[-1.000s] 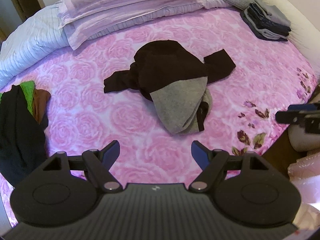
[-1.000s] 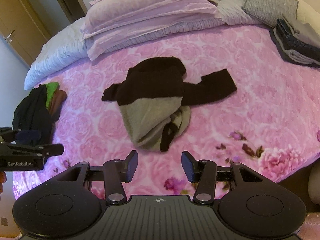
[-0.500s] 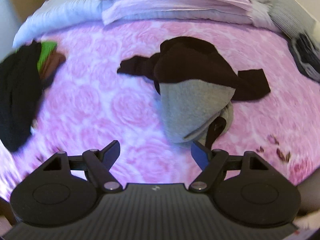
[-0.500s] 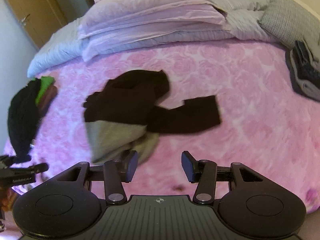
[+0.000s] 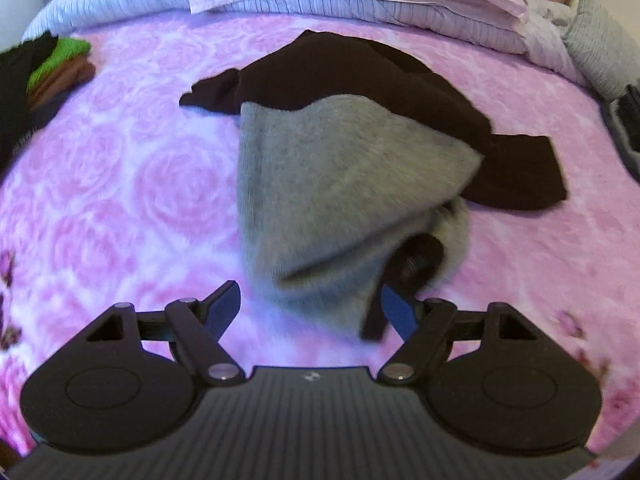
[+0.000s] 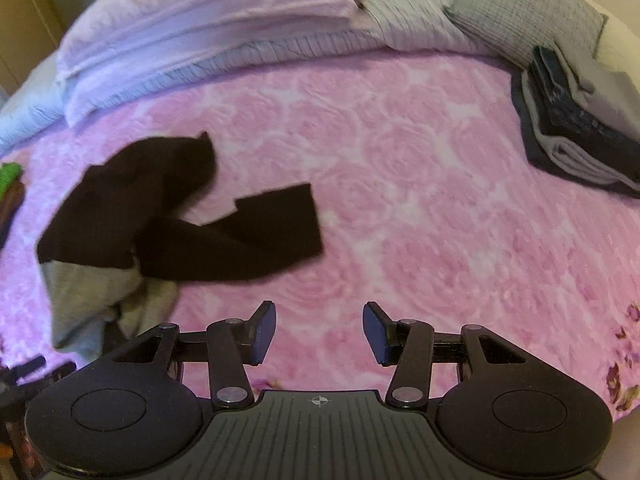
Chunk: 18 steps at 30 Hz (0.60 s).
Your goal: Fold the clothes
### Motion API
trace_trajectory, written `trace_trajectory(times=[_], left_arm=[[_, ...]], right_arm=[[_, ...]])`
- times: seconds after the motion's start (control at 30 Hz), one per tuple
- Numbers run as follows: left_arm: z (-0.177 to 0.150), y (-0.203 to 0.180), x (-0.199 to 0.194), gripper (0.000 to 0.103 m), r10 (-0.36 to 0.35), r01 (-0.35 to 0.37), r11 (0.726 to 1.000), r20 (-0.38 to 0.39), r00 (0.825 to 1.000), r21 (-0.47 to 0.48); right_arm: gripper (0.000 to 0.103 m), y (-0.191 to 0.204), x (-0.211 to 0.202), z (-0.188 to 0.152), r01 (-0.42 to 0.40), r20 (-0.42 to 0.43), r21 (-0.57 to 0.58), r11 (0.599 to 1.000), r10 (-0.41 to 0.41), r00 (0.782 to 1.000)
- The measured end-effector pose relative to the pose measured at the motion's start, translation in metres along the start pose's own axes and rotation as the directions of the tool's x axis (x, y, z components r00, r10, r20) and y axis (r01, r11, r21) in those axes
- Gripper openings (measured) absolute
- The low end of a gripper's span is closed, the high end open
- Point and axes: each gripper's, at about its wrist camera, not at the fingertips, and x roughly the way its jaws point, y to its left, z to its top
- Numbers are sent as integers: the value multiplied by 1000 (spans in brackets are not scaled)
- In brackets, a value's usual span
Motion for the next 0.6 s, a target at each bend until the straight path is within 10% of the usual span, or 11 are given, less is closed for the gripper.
trace_trajectory(times=[0.07,0.13,0.2,0.6], left_arm=[[3,-2,16,67,20,-21,999,15,1000,35],[6,0,25,27,12,-14,998,31,999,66],[6,5,28,9,-13,10,996,36,999,85],[48,119,-62,7,111,-89,992,287,951,-89]], right_arm=[[45,0,9,-4,-1,-16,1,1000,1,1000],[45,4,18,-7,-2,-35,-17,1000,2,999],[45,11,27,-10,6,-44,-48,999,-8,999],[45,101,56,9,-76,125,-455,887,148,981]])
